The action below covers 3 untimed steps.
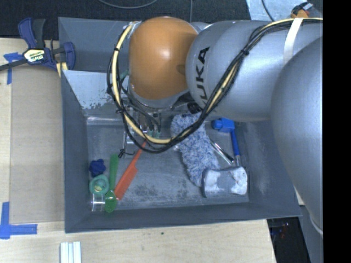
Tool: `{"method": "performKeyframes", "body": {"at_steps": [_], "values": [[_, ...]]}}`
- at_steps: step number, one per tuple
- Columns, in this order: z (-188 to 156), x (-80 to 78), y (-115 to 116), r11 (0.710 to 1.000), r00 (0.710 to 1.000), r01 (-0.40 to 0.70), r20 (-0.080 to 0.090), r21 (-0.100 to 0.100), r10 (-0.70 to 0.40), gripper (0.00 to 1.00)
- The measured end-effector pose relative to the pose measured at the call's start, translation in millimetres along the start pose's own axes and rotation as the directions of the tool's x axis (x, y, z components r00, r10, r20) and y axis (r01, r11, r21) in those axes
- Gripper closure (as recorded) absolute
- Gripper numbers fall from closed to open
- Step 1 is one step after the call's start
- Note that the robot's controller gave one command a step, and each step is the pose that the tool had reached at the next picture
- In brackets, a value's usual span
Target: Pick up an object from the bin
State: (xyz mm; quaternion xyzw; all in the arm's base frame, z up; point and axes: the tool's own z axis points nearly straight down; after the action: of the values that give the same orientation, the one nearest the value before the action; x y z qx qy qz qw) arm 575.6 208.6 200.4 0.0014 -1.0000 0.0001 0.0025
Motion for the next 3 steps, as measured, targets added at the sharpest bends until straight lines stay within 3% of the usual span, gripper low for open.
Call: {"method": "performKeyframes", "body": {"at_steps": [1,2,3], "values": [[-4,-2.1,-1,1.000,1.000,-0.004,0.008,-0.001,0.004,0.00],[79,39.7,-19,0.976,0.975,0.220,0.010,0.000,-0.220,0.00],[53,59.5,-49,0.887,0.887,0.462,0.016,0.003,-0.462,0.00]]}}
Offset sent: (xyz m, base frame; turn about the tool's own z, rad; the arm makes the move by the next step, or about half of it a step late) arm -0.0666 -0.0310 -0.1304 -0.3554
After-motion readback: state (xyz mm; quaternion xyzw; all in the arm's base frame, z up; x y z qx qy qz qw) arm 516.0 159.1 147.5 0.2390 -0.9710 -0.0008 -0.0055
